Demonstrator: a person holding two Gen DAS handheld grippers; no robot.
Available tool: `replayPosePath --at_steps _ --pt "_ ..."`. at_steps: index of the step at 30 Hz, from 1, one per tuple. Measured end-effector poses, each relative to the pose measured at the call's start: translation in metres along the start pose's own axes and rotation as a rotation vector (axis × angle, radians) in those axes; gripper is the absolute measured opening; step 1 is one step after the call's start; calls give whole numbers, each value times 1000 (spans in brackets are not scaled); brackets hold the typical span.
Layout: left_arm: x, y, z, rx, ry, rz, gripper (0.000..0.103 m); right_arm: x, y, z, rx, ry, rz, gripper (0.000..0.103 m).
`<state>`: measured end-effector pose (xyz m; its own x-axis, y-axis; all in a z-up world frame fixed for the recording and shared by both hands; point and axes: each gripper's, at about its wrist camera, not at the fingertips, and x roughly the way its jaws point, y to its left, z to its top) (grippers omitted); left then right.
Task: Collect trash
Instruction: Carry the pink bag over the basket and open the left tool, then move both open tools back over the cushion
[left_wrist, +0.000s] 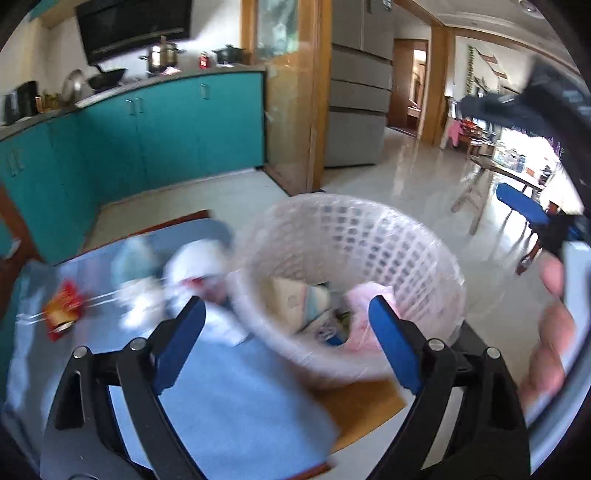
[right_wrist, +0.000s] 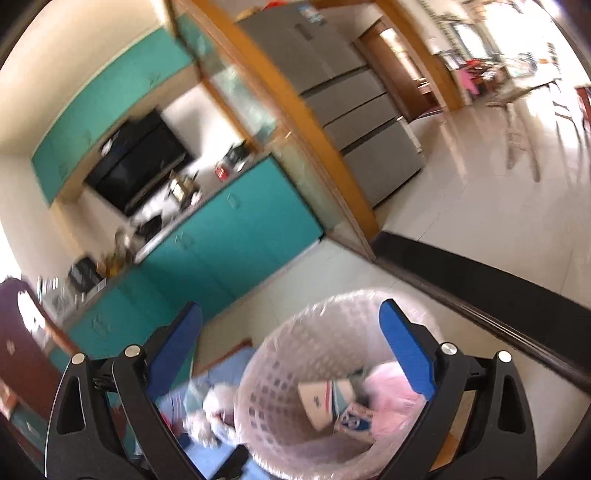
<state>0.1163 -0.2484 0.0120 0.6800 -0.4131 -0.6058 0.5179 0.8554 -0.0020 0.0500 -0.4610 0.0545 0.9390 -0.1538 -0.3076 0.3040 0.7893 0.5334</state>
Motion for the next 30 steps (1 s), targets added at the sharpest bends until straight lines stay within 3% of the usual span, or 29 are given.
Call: replayPosePath --at_steps 4,8,14,20,30 --pt "-39 51 -22 -20 -17 85 94 16 39 -22 -175 121 48 95" --pt "-77 113 -42 -115 -37 200 96 22 80 -53 -353 211 93 95" --pt "-96 166 -69 -242 -54 296 97 21 122 -107 -548 325 157 95" --pt "-94 178 -76 -268 -28 274 97 17 141 -138 -624 361 159 95" --pt "-96 163 -75 -244 -24 240 97 25 142 -134 -596 342 128 95"
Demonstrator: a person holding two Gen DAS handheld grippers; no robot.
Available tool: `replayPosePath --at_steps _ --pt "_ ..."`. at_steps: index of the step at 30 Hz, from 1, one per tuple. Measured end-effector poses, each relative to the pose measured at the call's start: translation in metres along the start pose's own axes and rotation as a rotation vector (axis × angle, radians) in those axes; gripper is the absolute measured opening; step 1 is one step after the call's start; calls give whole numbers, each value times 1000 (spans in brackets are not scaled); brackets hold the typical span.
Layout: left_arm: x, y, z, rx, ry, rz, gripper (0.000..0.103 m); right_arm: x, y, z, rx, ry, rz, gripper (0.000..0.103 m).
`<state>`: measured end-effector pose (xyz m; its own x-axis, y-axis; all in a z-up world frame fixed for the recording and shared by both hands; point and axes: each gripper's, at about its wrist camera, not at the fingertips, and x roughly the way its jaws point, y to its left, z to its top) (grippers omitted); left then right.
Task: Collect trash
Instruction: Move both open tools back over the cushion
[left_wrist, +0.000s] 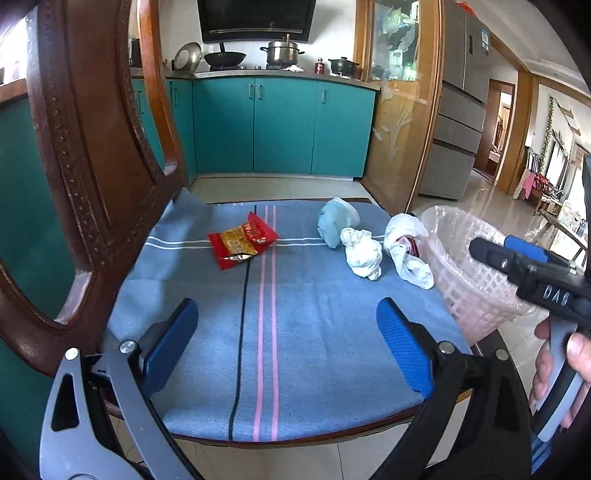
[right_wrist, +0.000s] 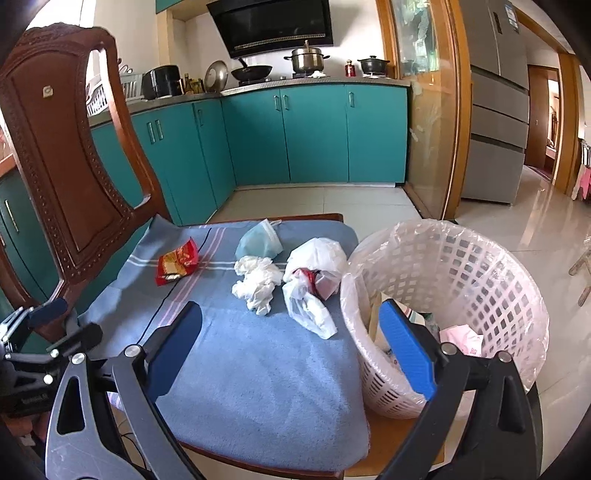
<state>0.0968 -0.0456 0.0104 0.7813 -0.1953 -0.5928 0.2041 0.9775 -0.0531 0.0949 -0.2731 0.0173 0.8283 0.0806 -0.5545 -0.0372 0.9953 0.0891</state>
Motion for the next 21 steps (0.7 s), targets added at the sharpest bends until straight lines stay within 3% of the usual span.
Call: replayPosePath --at_steps 7,12,21 --pt "31 -29 5 39 40 -39 97 -3 -19 11 61 -19 -2 95" --pt "75 -64 19 108 76 -56 92 3 -35 14 98 -10 -9 95" --pt "160 -100 48 87 174 -96 62 8 -51 19 128 5 -1 94"
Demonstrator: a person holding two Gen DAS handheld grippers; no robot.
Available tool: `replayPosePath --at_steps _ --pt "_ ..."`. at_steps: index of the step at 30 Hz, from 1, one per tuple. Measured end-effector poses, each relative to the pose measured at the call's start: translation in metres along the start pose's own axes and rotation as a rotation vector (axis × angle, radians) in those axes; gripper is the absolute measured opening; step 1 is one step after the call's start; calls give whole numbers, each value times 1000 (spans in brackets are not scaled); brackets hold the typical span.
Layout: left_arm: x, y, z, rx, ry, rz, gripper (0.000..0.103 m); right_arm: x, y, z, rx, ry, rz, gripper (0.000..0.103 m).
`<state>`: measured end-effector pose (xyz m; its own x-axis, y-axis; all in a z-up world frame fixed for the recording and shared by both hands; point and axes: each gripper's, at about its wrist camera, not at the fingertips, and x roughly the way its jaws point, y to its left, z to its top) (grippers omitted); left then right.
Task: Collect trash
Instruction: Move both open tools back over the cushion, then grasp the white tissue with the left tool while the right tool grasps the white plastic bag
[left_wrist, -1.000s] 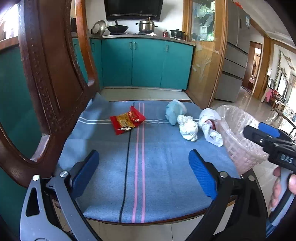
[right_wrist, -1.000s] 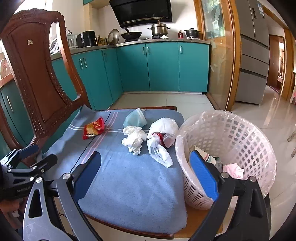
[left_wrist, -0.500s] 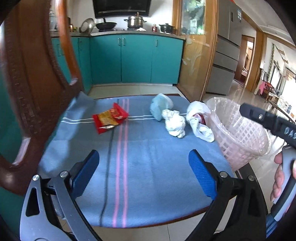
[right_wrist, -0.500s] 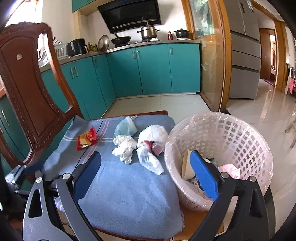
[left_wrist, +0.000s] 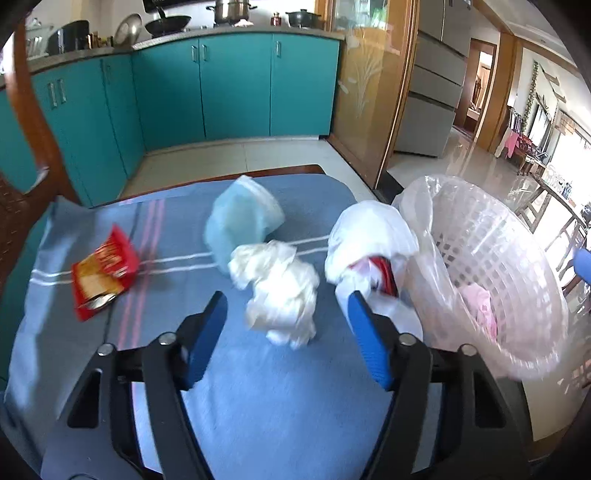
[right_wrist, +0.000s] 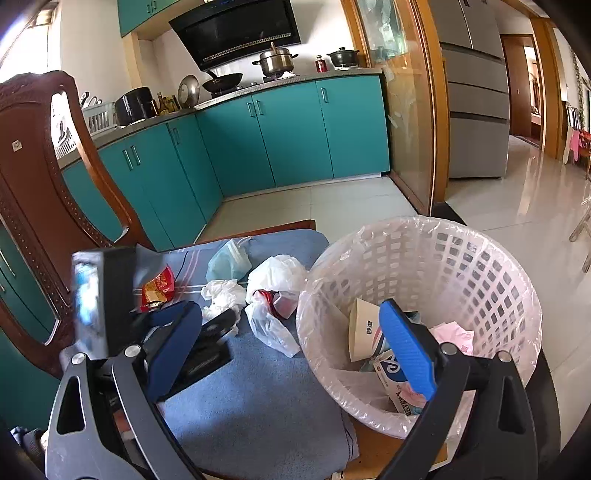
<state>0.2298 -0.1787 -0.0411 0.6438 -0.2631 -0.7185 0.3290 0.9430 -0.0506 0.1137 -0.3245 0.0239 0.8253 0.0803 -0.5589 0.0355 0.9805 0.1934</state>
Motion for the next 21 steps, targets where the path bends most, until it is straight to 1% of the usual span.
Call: replayPosePath --at_steps 1,2,3,4,5,6,7,11,14,16,17,18,19,20,21 --pt "5 -1 2 -6 13 -6 46 2 0 1 -2 4 -1 94" --pt "9 1 3 -23 33 -22 25 5 1 2 -8 6 -1 94" --pt "9 3 2 -41 41 -27 20 8 4 3 -19 12 -4 94" --pt "6 7 1 -53 38 -29 18 11 6 4 -30 15 -8 94" --pt "-1 12 -2 -60 29 -32 14 15 9 6 -46 17 -14 94" --pt "-10 17 -6 -66 18 -34 12 20 13 7 -63 19 -20 94" --pt "-20 23 -8 -72 -2 -32 8 28 18 10 -85 23 -31 94" --pt "-91 57 -22 -109 -122 10 8 63 35 13 -122 77 -39 94" --pt "-134 78 -31 -160 -185 4 8 91 59 16 -216 78 -96 94" --pt "-153 84 -39 -152 -212 29 8 108 69 18 -268 83 -137 93" --pt "-155 85 -44 -134 -203 39 8 116 71 19 -285 92 -156 92" --pt "-151 85 -47 -118 -176 39 9 124 72 19 -299 107 -171 89" --pt "-145 86 -49 -109 -153 35 23 135 73 17 -314 141 -187 86" --pt "-137 86 -50 -110 -135 42 55 144 74 14 -326 177 -196 78" --pt "-130 86 -48 -107 -125 45 68 155 73 9 -335 220 -205 68"
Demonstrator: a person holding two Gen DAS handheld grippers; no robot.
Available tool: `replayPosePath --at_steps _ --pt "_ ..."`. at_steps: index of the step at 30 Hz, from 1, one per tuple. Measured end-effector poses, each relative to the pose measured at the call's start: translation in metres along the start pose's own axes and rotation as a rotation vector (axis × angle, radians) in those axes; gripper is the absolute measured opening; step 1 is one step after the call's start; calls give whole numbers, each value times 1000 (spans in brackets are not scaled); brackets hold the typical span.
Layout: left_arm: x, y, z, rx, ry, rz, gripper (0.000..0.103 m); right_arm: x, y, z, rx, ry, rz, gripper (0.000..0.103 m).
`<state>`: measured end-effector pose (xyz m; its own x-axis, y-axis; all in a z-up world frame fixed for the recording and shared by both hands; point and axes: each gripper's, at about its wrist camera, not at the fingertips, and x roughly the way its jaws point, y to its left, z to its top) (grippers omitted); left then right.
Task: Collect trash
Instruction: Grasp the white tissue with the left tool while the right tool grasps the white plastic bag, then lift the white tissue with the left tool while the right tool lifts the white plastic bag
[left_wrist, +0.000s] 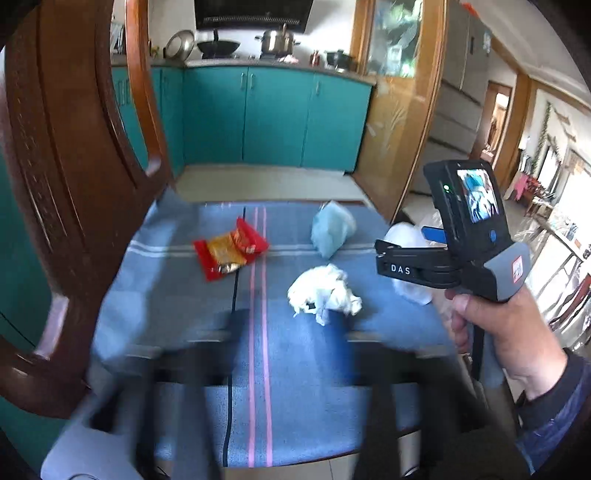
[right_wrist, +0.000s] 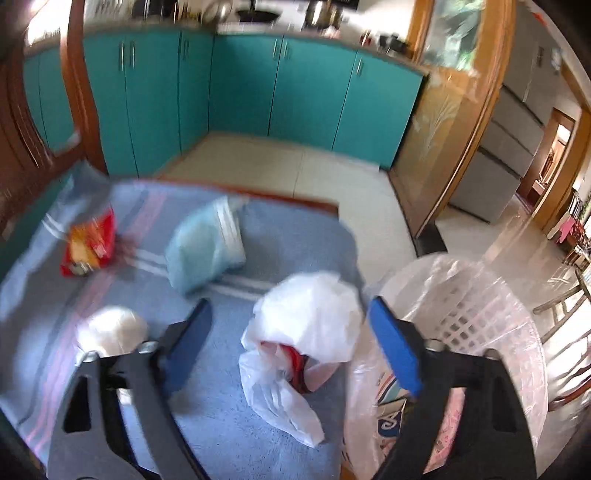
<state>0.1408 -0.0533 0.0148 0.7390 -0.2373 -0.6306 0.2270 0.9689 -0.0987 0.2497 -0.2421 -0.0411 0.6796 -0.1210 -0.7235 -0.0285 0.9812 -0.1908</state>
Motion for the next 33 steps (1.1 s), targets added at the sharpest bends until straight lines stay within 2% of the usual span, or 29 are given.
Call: replayPosePath --at_steps 1,3,6,11,12,13,14,16,18,23,27,30,33 --pt "4 -1 -4 9 8 -3 75 7 1 -2 -7 25 -2 62" --pt "19 -12 -5 43 28 -16 76 19 2 -6 -11 66 5 43" --pt "43 -29 -3 68 47 -29 77 13 -1 -7 5 40 19 26" --pt "90 -37 -1 64 120 -25 76 -41 -16 0 92 -71 133 23" --pt "98 -35 -3 48 142 -33 70 -56 -22 -1 123 -100 182 23" --pt "109 -33 -4 27 174 -50 41 -66 -23 -2 136 -120 210 23" --pt "116 -30 -6 11 187 -45 26 -78 -24 -3 143 -143 229 22" --pt "115 -25 -7 -3 174 -47 22 -99 -27 -8 141 -188 239 22" --pt "98 -21 -3 -4 158 -64 22 -116 -31 -11 142 -224 263 22" --pt "3 -12 6 -8 -11 -66 22 -157 -39 -24 173 -298 338 23" --pt "-70 -6 0 -9 -161 -39 23 -176 -29 -45 164 -302 383 23" --pt "-94 -1 -16 -17 -196 -1 24 -183 -20 -61 147 -288 398 23" --pt "-93 2 -31 -33 -169 -3 24 -185 -11 -77 132 -261 393 23"
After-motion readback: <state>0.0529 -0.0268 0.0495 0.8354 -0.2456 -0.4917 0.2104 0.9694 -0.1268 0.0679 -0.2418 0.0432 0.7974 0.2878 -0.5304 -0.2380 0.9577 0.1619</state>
